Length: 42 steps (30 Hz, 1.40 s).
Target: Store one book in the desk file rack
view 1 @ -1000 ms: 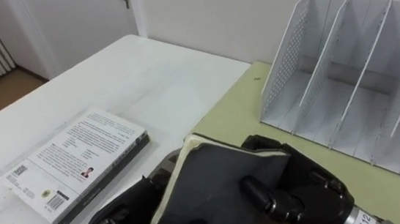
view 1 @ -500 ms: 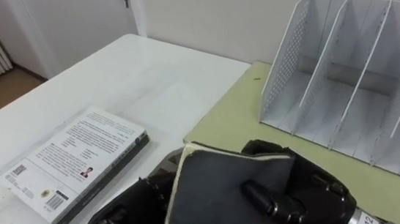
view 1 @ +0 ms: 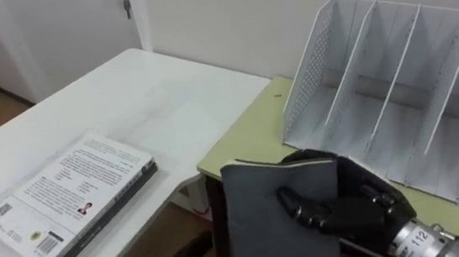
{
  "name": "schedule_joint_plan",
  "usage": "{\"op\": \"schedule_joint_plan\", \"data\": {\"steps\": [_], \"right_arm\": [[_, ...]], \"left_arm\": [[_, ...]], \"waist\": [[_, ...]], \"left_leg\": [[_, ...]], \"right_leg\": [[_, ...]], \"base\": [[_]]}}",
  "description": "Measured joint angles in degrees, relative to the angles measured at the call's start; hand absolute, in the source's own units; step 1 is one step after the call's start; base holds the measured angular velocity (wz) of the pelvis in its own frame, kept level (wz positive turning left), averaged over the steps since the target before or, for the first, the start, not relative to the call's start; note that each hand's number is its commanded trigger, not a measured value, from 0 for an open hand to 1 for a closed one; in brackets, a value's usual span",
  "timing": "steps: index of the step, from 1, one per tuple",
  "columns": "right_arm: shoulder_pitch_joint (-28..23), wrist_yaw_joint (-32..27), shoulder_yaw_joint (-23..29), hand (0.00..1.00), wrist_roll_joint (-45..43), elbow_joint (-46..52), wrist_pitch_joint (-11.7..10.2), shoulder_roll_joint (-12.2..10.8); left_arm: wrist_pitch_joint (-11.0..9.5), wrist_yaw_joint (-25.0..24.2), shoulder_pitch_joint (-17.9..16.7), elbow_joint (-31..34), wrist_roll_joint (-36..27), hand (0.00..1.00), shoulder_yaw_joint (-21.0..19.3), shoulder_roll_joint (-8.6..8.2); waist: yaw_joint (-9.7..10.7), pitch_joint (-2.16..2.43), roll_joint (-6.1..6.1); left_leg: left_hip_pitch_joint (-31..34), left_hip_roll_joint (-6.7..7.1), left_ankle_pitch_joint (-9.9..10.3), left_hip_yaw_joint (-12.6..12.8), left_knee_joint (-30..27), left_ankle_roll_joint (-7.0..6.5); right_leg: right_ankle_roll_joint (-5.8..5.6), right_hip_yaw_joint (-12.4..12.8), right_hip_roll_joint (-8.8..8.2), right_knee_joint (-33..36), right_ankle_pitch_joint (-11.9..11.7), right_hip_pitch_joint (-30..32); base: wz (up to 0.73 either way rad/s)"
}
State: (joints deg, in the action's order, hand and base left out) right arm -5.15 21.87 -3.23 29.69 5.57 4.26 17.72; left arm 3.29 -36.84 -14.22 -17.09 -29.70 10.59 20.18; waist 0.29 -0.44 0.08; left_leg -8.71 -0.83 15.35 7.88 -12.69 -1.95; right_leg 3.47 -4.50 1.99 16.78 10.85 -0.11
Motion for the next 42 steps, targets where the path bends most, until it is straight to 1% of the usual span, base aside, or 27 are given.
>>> {"op": "schedule_joint_plan", "data": {"steps": [2, 3, 4, 5, 6, 7, 8, 9, 11, 12, 14, 15, 16, 17, 18, 20, 21, 23, 25, 28, 30, 31, 32, 35, 37, 42], "right_arm": [[0.1, -6.2, 0.3, 1.00, -4.9, 2.3, -1.8, -1.7], [0.1, -7.6, 0.4, 1.00, -5.3, 2.9, -2.1, -2.3], [0.1, -10.4, 0.4, 1.00, -6.0, 4.5, -2.5, -3.0], [0.2, -12.9, 0.5, 1.00, -7.5, 5.8, -3.1, -3.3], [0.3, -14.0, 0.5, 1.00, -8.5, 6.4, -3.4, -3.4], [1.0, -16.2, 0.5, 1.00, -10.3, 6.7, -4.0, -3.6], [1.8, -18.6, 0.8, 1.00, -13.1, 6.8, -4.5, -4.3], [2.0, -20.0, 1.0, 1.00, -14.7, 6.8, -4.9, -4.6], [2.1, -24.9, 2.4, 1.00, -18.1, 6.8, -6.2, -5.2], [2.1, -26.2, 2.7, 1.00, -18.4, 6.8, -6.3, -5.4], [2.2, -31.5, 2.9, 1.00, -19.9, 6.9, -6.8, -5.5], [2.2, -32.6, 2.9, 1.00, -20.9, 7.1, -6.8, -5.5], [2.3, -35.1, 2.9, 1.00, -23.7, 7.7, -6.8, -5.5], [2.4, -37.2, 3.0, 1.00, -25.7, 8.4, -6.8, -5.5], [2.5, -38.1, 3.0, 1.00, -26.1, 8.5, -6.9, -5.4], [3.4, -41.1, 3.3, 1.00, -26.4, 8.6, -7.5, -5.4], [3.6, -41.8, 3.6, 1.00, -26.3, 8.8, -7.5, -5.4], [3.7, -44.7, 5.1, 1.00, -26.5, 10.2, -7.8, -5.3], [4.4, -47.3, 6.4, 1.00, -27.3, 11.2, -8.0, -5.3], [7.8, -51.3, 8.2, 1.00, -27.6, 11.4, -8.0, -5.3], [10.0, -53.5, 9.6, 1.00, -27.6, 11.4, -8.1, -4.8], [11.1, -55.0, 10.0, 1.00, -27.6, 11.4, -8.2, -4.1], [11.8, -56.0, 10.6, 1.00, -27.6, 11.5, -8.4, -3.9], [12.4, -58.0, 11.6, 1.00, -28.1, 11.4, -8.4, -3.9], [12.6, -58.8, 11.9, 1.00, -28.1, 11.4, -8.4, -3.9], [12.7, -61.3, 12.0, 1.00, -28.0, 11.4, -8.4, -3.9]], "left_arm": [[-0.2, 1.6, -0.2, -4.2, 0.2, 0.00, 1.0, -1.84], [-0.2, 2.0, -0.4, -4.8, 0.2, 0.00, 1.1, -2.24], [-0.8, 2.7, -0.6, -6.0, 0.2, 0.00, 1.2, -3.12], [-1.7, 3.1, -0.5, -8.1, 0.2, 0.00, 1.2, -4.12], [-2.2, 3.6, -0.5, -9.5, 0.2, 0.00, 1.2, -4.64], [-2.6, 4.5, -0.5, -12.4, 0.3, 0.00, 1.1, -5.44], [-2.9, 5.5, -0.6, -15.1, 1.2, 0.00, 0.9, -5.96], [-3.3, 6.0, -0.6, -16.6, 1.8, 0.00, 0.9, -6.24], [-3.7, 8.0, -0.7, -22.0, 3.7, 0.00, 0.8, -7.35], [-3.8, 8.5, -0.8, -23.1, 3.9, 0.00, 0.8, -7.52], [-4.3, 10.7, -1.5, -26.7, 4.0, 0.00, 0.8, -7.59], [-4.5, 11.3, -1.5, -27.7, 4.0, 0.00, 0.7, -7.63], [-5.1, 12.4, -1.6, -29.9, 4.0, 0.00, 0.2, -7.93], [-5.7, 13.1, -1.5, -31.8, 4.0, 0.00, -1.0, -8.39], [-6.1, 13.4, -1.5, -33.0, 4.0, 0.00, -1.5, -8.55], [-6.8, 14.9, -1.3, -36.7, 4.0, 0.00, -3.1, -8.60], [-7.1, 15.3, -1.3, -37.6, 4.0, 0.00, -3.3, -8.61], [-8.3, 16.5, -1.3, -40.3, 3.8, 0.00, -4.1, -8.78], [-8.6, 17.4, -1.0, -42.7, 3.7, 0.00, -5.5, -9.12], [-8.6, 18.8, -0.4, -45.4, 3.7, 0.00, -7.7, -9.33], [-8.6, 19.3, 0.0, -46.7, 4.0, 0.00, -8.7, -9.33], [-8.5, 19.5, 0.2, -47.3, 4.0, 0.00, -9.1, -9.35], [-8.5, 19.9, 0.2, -47.6, 4.1, 0.00, -9.4, -9.36], [-8.2, 20.4, 0.4, -48.5, 4.0, 0.00, -10.1, -9.41], [-8.2, 20.5, 0.9, -49.4, 4.0, 0.00, -10.4, -9.45], [-8.1, 22.7, 1.1, -50.0, 4.0, 0.00, -10.4, -9.44]], "waist": [[0.1, 0.01, 0.09], [0.2, -0.01, 0.06], [0.5, -0.06, -0.12], [0.5, 0.01, -0.48], [0.5, -0.05, -0.71], [0.6, 0.00, -0.98], [0.9, 0.05, -1.03], [1.0, 0.04, -1.02], [0.9, 0.08, -1.06], [0.9, 0.10, -1.08], [0.4, 0.23, -1.04], [0.4, 0.38, -1.04], [0.1, 0.63, -1.04], [-0.1, 0.63, -0.87], [-0.1, 0.61, -0.74], [-0.2, 0.49, 0.10], [-0.2, 0.50, 0.35], [-0.4, 0.60, 1.39], [-0.6, 0.69, 1.91], [-0.7, 0.92, 2.46], [-0.7, 0.86, 2.54], [-0.7, 0.92, 2.63], [-0.7, 0.82, 2.58], [-0.7, 0.94, 2.91], [-0.7, 0.87, 2.89], [-0.7, 0.65, 2.62]], "left_leg": [[-0.1, -0.12, 0.0, 0.6, 0.0, 0.00], [-0.1, -0.17, 0.0, 0.9, 0.0, 0.00], [-0.1, -0.18, 0.0, 1.2, 0.2, 0.00], [-0.2, -0.17, 0.0, 1.4, 0.5, 0.00], [-0.4, -0.16, 0.0, 1.5, 0.6, 0.00], [-0.9, -0.16, 0.0, 1.6, 0.9, 0.00], [-0.9, -0.18, 0.0, 1.7, 1.0, 0.00], [-0.9, -0.19, 0.0, 1.8, 1.0, 0.00], [-0.8, -0.12, 0.0, 1.9, 1.1, 0.01], [-0.8, -0.12, 0.0, 1.9, 1.2, 0.01], [-0.7, -0.24, 0.0, 3.0, 1.4, 0.04], [-0.5, -0.26, 0.0, 3.0, 1.4, 0.04], [-0.1, -0.26, 0.0, 3.0, 1.5, 0.06], [0.0, -0.27, 0.0, 3.0, 1.5, 0.08], [0.0, -0.28, -0.1, 3.0, 1.5, 0.08], [-0.1, -0.27, -0.1, 3.0, 1.6, 0.10], [-0.1, -0.25, -0.1, 3.1, 1.6, 0.10], [-0.3, -0.20, -0.1, 3.1, 1.8, 0.17], [-0.3, -0.18, -0.1, 3.1, 1.9, 0.19], [-0.5, -0.17, -0.1, 3.1, 2.2, 0.18], [-0.6, -0.23, -0.1, 3.1, 2.5, 0.18], [-0.6, -0.33, -0.1, 2.9, 2.9, 0.18], [-0.8, -0.41, -0.1, 2.9, 3.0, 0.19], [-1.0, -0.50, -0.1, 2.9, 3.1, 0.19], [-1.0, -0.48, -0.1, 2.9, 3.0, 0.19], [-1.0, -0.51, -0.1, 2.9, 3.0, 0.19]], "right_leg": [[0.01, 0.5, 0.19, -0.1, -0.1, 0.0], [0.01, 0.5, 0.23, -0.2, -0.2, 0.0], [-0.01, 0.6, 0.24, -0.2, -0.2, 0.1], [-0.05, 0.7, 0.29, -0.2, -0.2, 0.1], [-0.06, 0.9, 0.33, -0.1, -0.2, 0.1], [-0.06, 1.3, 0.47, -0.1, -0.2, 0.0], [-0.06, 1.4, 0.54, -0.2, -0.2, -0.1], [-0.06, 1.4, 0.58, -0.2, -0.2, 0.0], [-0.06, 1.6, 0.71, -0.5, -0.2, -0.1], [-0.06, 1.6, 0.79, -0.7, -0.3, -0.1], [0.01, 2.7, 1.22, -0.7, -0.4, 0.6], [0.02, 2.7, 1.22, -0.6, -0.4, 0.9], [0.05, 2.8, 1.21, -0.4, -0.4, 1.3], [0.08, 2.9, 1.24, 0.1, -0.4, 1.5], [0.09, 3.0, 1.29, 0.1, -0.4, 1.5], [0.18, 3.0, 1.43, 0.0, -0.5, 1.3], [0.21, 3.0, 1.45, -0.1, -0.5, 1.2], [0.20, 2.7, 1.57, -0.2, -0.5, 1.0], [0.13, 2.7, 1.76, -0.9, -0.5, 0.8], [0.02, 2.8, 1.86, -1.2, -0.7, 0.7], [0.00, 2.8, 1.98, -1.8, -1.0, 0.6], [0.05, 2.7, 2.10, -2.4, -1.4, 0.1], [0.07, 2.6, 2.18, -2.9, -1.5, -0.3], [0.08, 2.4, 2.25, -3.2, -1.6, -0.9], [0.07, 2.4, 2.23, -3.2, -1.6, -0.7], [0.06, 2.0, 2.18, -3.2, -1.6, -0.7]], "base": [[-0.10], [-0.07], [-0.05], [-0.06], [-0.12], [-0.11], [-0.09], [0.00], [0.00], [-0.06], [-0.20], [-0.21], [-0.16], [-0.13], [-0.10], [0.00], [0.00], [0.07], [0.07], [-0.01], [-0.04], [0.00], [0.00], [0.05], [0.00], [0.00]]}}
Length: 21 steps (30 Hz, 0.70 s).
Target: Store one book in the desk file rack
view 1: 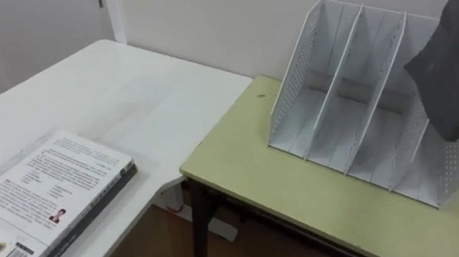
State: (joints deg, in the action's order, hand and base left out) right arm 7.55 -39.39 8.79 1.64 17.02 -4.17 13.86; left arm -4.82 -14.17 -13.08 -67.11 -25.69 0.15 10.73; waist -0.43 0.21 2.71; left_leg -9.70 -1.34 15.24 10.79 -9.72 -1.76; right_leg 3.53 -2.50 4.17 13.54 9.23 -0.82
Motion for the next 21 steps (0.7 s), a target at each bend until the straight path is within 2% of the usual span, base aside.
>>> {"op": "schedule_joint_plan", "data": {"steps": [6, 11, 16, 21], "right_arm": [[0.1, -2.4, 0.4, 1.00, 0.0, 0.0, 0.0, 0.0], [0.3, -3.0, 2.0, 1.00, 0.2, -1.0, 0.0, 0.0], [0.4, -3.0, 2.2, 1.00, 0.2, -1.6, 0.2, 0.0], [2.5, -3.0, 2.6, 1.00, 0.1, -6.6, 0.6, 0.0]], "left_arm": [[0.2, 1.6, 0.0, -0.7, 0.0, 0.00, -0.3, -0.01], [0.8, 2.7, 0.0, -0.7, 0.4, 0.00, -2.3, -0.62], [1.5, 2.9, 0.0, -0.6, 0.4, 0.00, -3.3, -0.66], [1.9, 3.3, 0.0, -0.6, 0.6, 0.00, -3.5, -0.64]], "waist": [[-0.3, -0.08, -0.19], [-1.4, -0.08, -0.17], [-1.5, -0.06, -0.17], [-1.6, -0.13, 0.10]], "left_leg": [[0.0, 0.04, 0.0, 0.0, -0.1, 0.00], [0.1, 0.17, 0.0, -0.3, -0.2, 0.00], [0.3, 0.17, 0.0, -0.9, -0.1, 0.00], [0.5, 0.24, 0.0, -1.6, -0.3, -0.01]], "right_leg": [[0.01, -0.1, -0.06, 0.0, 0.0, 0.3], [-0.02, 0.0, -0.19, 0.1, 0.1, 0.6], [0.01, -0.5, -0.21, 0.2, 0.1, 0.5], [0.03, -0.7, -0.22, 0.2, 0.1, 0.5]], "base": [[0.00], [-0.03], [0.05], [0.02]]}}
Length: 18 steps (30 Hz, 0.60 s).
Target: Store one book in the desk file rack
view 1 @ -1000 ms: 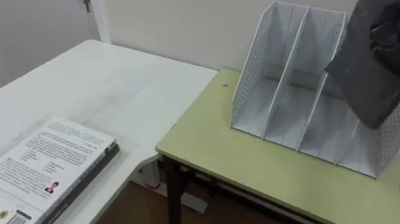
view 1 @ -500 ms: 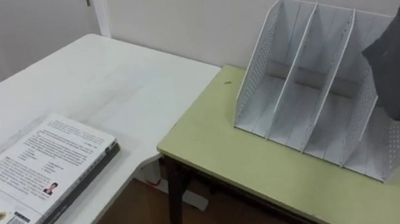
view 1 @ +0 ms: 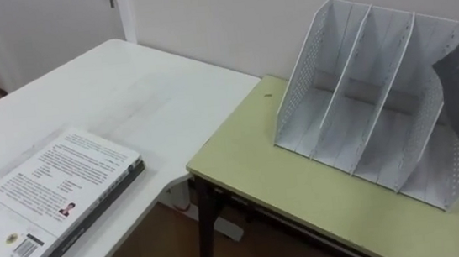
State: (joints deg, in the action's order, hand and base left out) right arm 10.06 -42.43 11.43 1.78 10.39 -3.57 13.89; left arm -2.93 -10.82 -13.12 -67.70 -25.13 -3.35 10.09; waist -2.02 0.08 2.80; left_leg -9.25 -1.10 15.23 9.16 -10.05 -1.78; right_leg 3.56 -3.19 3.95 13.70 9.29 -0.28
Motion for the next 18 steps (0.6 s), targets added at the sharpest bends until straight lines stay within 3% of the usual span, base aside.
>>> {"op": "schedule_joint_plan", "data": {"steps": [4, 8, 11, 18], "right_arm": [[1.5, 0.1, 0.1, 1.00, 0.0, -2.3, 0.2, 0.0], [4.6, -0.1, 0.7, 1.00, 0.1, -3.3, 1.7, 0.0], [6.2, -0.1, 1.1, 1.00, 0.1, -4.5, 1.7, 0.3], [6.9, 0.1, 1.0, 1.00, 0.1, -5.4, 1.8, 1.4]], "left_arm": [[0.2, 0.0, 0.0, 0.1, 0.0, 0.00, -0.7, 0.07], [0.5, 0.1, 0.0, 0.0, 0.2, 0.00, -1.0, 0.18], [0.5, 0.2, 0.0, 0.0, 0.6, 0.00, -1.0, 0.39], [0.5, 0.6, 0.0, 0.0, 1.0, 0.00, -1.0, 0.39]], "waist": [[0.0, -0.16, 0.41], [-0.1, -0.11, 0.61], [-0.1, 0.08, 0.91], [-0.6, 0.05, 0.89]], "left_leg": [[0.1, -0.01, 0.0, 0.0, 0.0, 0.00], [0.3, -0.02, 0.0, -0.2, -0.1, 0.00], [0.5, -0.04, 0.0, -0.5, -0.3, 0.00], [0.5, -0.05, 0.0, -0.7, -0.7, 0.00]], "right_leg": [[0.02, 0.0, 0.01, -0.1, 0.0, 0.1], [0.02, -0.1, 0.00, -0.1, 0.1, 0.1], [0.04, -0.2, 0.00, -0.1, 0.0, -0.1], [0.08, -0.3, -0.10, 0.0, 0.0, -0.3]], "base": [[0.00], [0.00], [0.04], [0.00]]}}
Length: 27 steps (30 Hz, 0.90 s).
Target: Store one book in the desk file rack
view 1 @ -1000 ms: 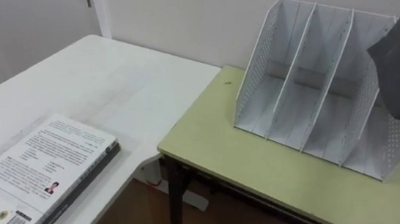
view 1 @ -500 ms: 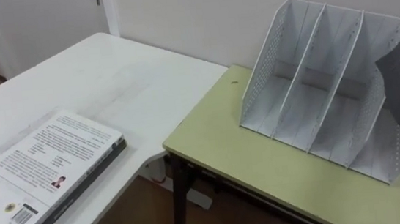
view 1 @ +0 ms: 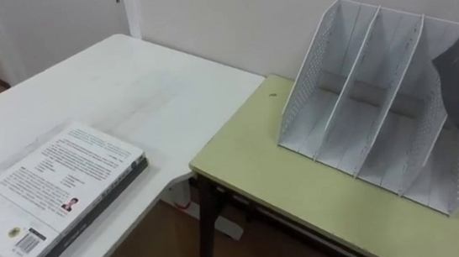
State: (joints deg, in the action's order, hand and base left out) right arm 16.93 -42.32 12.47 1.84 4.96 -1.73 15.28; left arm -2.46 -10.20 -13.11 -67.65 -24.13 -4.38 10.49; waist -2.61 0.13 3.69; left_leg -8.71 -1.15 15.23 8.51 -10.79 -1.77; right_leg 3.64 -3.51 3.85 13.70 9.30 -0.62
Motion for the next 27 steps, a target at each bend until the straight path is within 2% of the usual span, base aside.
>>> {"op": "schedule_joint_plan", "data": {"steps": [9, 11, 15, 17, 19, 22, 23, 27], "right_arm": [[0.1, 0.0, 0.0, 1.00, 0.0, -0.5, 0.0, 2.2], [1.8, 0.0, 0.0, 1.00, 0.0, -2.4, 0.1, 2.7], [4.6, -0.1, 0.0, 1.00, 0.0, -4.7, 1.4, 4.3], [5.6, 0.0, 0.0, 1.00, 0.0, -6.3, 1.9, 5.4], [6.7, 0.3, 0.0, 1.00, 0.1, -7.8, 3.1, 5.5], [8.9, 2.2, -0.2, 1.00, 0.4, -12.2, 3.4, 5.7], [9.8, 2.8, -0.2, 1.00, 0.4, -14.2, 4.3, 5.9], [10.3, 4.6, -0.8, 1.00, 0.5, -16.4, 5.7, 6.1]], "left_arm": [[0.1, 0.0, 0.1, 0.0, 0.2, 0.00, -0.1, 0.01], [0.3, 0.0, 0.2, 0.0, 0.4, 0.00, -0.1, 0.19], [1.1, 0.0, 0.6, 0.3, 2.6, 0.00, 0.0, 0.99], [2.2, -0.2, 1.0, 0.8, 3.7, 0.00, 0.0, 1.22], [2.7, -0.3, 1.3, 0.9, 4.3, 0.00, 0.0, 1.52], [3.4, -0.3, 1.5, 0.9, 4.7, 0.00, 0.0, 1.79], [3.6, -0.3, 1.6, 0.9, 4.7, 0.00, 0.0, 1.84], [4.0, -0.2, 1.7, 1.2, 4.7, 0.00, 0.0, 1.88]], "waist": [[-1.1, -0.10, -0.05], [-1.0, -0.22, 0.06], [-1.0, -0.24, 0.11], [-0.8, -0.23, 0.14], [-1.0, -0.19, 0.23], [-1.0, -0.17, 0.36], [-1.0, -0.14, 0.43], [-1.0, -0.15, 0.46]], "left_leg": [[0.1, 0.15, 0.0, -0.8, -0.2, 0.00], [0.2, 0.20, 0.0, -1.1, -0.3, 0.00], [1.1, 0.27, 0.0, -1.5, -0.7, -0.01], [1.1, 0.35, 0.0, -2.0, -0.6, -0.03], [1.1, 0.34, 0.0, -2.3, -0.6, -0.03], [1.0, 0.33, 0.0, -2.6, -0.5, -0.03], [1.0, 0.32, 0.0, -2.7, -0.5, -0.03], [1.1, 0.30, 0.0, -3.3, -0.4, -0.03]], "right_leg": [[0.00, -0.7, -0.23, 0.0, 0.0, 0.3], [0.07, -1.3, -0.51, -0.1, 0.1, 0.1], [0.06, -1.8, -0.76, -0.2, 0.1, 0.4], [0.04, -2.0, -0.77, -0.2, 0.1, 0.6], [0.04, -2.0, -0.74, -0.2, 0.1, 0.4], [0.05, -2.0, -0.72, -0.3, 0.1, 0.0], [0.05, -2.0, -0.72, -0.3, 0.1, 0.0], [0.06, -2.0, -0.77, -0.3, 0.1, 0.1]], "base": [[0.04], [0.08], [0.09], [0.07], [0.00], [0.00], [0.00], [0.00]]}}
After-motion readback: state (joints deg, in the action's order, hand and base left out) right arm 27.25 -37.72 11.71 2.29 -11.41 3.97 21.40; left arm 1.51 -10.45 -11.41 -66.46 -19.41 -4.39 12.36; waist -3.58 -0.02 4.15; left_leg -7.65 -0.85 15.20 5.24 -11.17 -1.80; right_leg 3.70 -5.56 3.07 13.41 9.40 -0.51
